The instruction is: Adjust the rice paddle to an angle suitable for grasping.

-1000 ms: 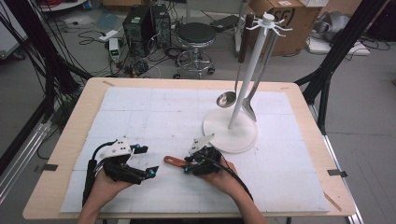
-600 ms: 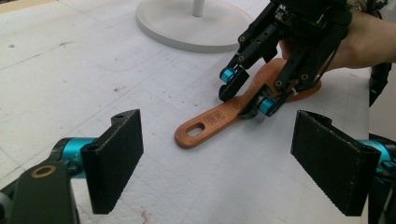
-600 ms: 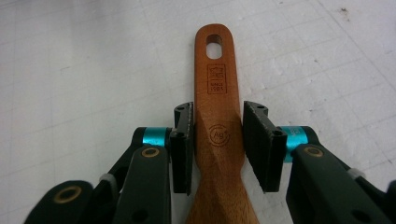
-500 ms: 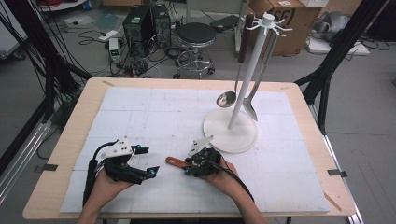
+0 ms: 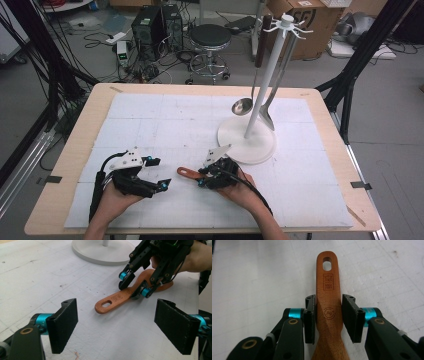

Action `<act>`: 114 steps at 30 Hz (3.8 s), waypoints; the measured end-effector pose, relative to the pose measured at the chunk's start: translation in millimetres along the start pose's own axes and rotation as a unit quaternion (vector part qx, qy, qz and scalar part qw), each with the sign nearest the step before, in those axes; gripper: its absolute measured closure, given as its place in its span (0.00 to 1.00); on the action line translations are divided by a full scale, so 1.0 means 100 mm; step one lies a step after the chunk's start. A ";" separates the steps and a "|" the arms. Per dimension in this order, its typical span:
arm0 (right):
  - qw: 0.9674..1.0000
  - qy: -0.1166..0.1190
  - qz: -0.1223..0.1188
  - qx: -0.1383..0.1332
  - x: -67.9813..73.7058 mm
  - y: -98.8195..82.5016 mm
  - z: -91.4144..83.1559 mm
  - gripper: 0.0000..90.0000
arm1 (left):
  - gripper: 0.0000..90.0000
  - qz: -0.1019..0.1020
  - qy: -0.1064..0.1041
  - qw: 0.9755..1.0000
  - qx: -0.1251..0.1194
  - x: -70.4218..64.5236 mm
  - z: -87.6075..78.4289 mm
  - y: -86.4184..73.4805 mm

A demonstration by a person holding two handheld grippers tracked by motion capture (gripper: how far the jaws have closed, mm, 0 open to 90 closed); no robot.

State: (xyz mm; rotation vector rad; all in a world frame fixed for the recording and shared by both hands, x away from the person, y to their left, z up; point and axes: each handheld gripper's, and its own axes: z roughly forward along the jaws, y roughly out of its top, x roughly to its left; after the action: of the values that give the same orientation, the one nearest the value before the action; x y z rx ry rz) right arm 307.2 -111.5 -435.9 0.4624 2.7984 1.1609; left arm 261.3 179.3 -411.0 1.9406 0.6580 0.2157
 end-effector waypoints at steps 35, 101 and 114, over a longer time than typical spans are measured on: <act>0.997 0.031 -0.028 -0.070 0.22 0.21 -0.18 0.72 | 1.00 -0.012 0.007 0.999 0.032 0.04 0.14 -0.10; 0.978 0.086 0.117 -0.150 -0.06 0.28 -0.46 0.72 | 0.78 0.010 -0.024 1.000 0.008 -0.04 0.13 -0.03; 0.974 0.078 0.123 -0.176 -0.09 0.23 -0.59 0.73 | 0.74 0.008 -0.030 0.999 0.010 -0.04 0.13 -0.04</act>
State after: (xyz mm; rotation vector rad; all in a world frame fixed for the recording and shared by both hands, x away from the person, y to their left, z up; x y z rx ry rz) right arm 310.4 -139.1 -377.7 0.7235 2.6220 1.7755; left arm 262.8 168.2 -419.6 1.9653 0.6072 0.1620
